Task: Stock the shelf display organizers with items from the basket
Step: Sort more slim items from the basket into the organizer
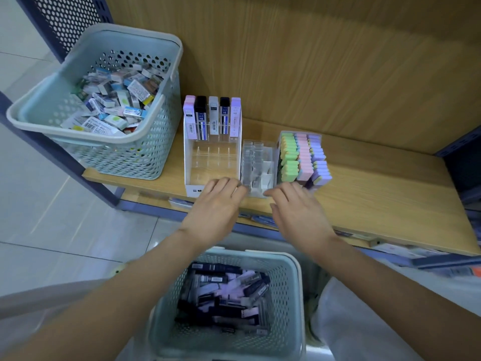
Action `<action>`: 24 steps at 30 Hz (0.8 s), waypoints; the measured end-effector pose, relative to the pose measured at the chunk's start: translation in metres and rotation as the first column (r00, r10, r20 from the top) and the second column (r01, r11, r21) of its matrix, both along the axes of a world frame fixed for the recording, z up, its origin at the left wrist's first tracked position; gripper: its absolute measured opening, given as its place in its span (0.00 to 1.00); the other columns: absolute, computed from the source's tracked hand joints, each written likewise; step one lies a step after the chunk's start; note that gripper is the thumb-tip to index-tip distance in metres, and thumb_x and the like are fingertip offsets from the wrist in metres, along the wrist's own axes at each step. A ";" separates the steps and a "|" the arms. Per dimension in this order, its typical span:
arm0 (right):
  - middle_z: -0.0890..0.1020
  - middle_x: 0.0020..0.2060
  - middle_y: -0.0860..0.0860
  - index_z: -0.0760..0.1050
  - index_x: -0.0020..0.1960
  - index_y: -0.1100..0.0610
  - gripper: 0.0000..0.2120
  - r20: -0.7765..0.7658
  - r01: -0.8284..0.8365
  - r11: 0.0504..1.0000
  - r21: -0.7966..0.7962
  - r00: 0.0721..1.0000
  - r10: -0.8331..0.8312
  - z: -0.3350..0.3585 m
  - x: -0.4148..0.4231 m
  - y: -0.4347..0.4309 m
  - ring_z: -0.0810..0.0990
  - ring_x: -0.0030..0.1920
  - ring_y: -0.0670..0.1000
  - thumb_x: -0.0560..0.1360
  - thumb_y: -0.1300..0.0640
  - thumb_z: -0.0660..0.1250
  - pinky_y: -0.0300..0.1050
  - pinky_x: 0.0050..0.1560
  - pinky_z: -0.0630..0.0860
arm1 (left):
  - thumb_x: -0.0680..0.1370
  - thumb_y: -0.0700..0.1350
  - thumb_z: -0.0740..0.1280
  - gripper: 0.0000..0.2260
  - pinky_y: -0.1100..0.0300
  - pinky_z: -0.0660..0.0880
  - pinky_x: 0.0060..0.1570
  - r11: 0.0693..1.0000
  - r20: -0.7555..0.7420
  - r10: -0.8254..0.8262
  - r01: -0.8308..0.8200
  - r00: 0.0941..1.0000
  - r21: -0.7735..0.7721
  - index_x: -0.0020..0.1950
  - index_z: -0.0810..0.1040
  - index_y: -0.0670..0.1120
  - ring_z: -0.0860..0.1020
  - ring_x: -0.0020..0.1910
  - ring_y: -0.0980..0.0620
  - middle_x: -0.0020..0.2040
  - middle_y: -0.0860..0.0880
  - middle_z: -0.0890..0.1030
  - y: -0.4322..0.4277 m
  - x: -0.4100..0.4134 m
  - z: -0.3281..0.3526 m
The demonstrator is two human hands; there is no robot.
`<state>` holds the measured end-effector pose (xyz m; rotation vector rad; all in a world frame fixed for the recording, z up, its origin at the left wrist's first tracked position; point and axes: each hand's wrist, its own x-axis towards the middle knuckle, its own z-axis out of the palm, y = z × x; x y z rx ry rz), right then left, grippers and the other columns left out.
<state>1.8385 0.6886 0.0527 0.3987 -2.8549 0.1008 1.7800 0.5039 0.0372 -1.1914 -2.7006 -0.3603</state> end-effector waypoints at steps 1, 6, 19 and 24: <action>0.78 0.41 0.52 0.75 0.52 0.58 0.19 0.011 -0.020 1.000 -0.007 1.000 0.020 -0.006 0.013 -0.001 0.78 0.41 0.54 0.63 0.64 0.74 0.44 0.43 0.74 | 0.68 0.34 0.63 0.15 0.57 0.63 0.50 1.000 -0.001 -0.003 0.003 1.000 0.014 0.54 0.76 0.41 0.75 0.48 0.45 0.48 0.45 0.77 -0.007 0.010 -0.006; 0.78 0.44 0.50 0.74 0.53 0.55 0.20 0.311 -0.003 0.995 -0.104 0.950 0.035 -0.067 0.071 -0.018 0.79 0.44 0.52 0.64 0.63 0.75 0.44 0.40 0.78 | 0.68 0.39 0.67 0.13 0.59 0.65 0.46 1.000 0.161 0.024 -0.021 0.987 -0.020 0.52 0.76 0.45 0.73 0.45 0.49 0.46 0.48 0.77 -0.041 0.058 -0.052; 0.61 0.74 0.51 0.57 0.75 0.56 0.24 0.837 0.211 0.964 -0.162 0.547 0.020 -0.204 0.080 -0.053 0.59 0.73 0.50 0.80 0.63 0.55 0.40 0.68 0.56 | 0.77 0.42 0.60 0.22 0.58 0.61 0.67 0.953 0.709 0.269 -0.076 0.652 -0.292 0.71 0.66 0.47 0.67 0.67 0.47 0.67 0.47 0.70 -0.066 0.087 -0.186; 0.62 0.73 0.51 0.59 0.74 0.57 0.25 0.809 0.189 0.975 -0.120 0.587 -0.015 -0.221 0.080 -0.050 0.59 0.72 0.51 0.78 0.64 0.57 0.39 0.69 0.52 | 0.76 0.42 0.61 0.24 0.56 0.61 0.67 0.950 0.702 0.262 -0.047 0.662 -0.310 0.72 0.64 0.46 0.65 0.65 0.46 0.65 0.47 0.68 -0.063 0.084 -0.203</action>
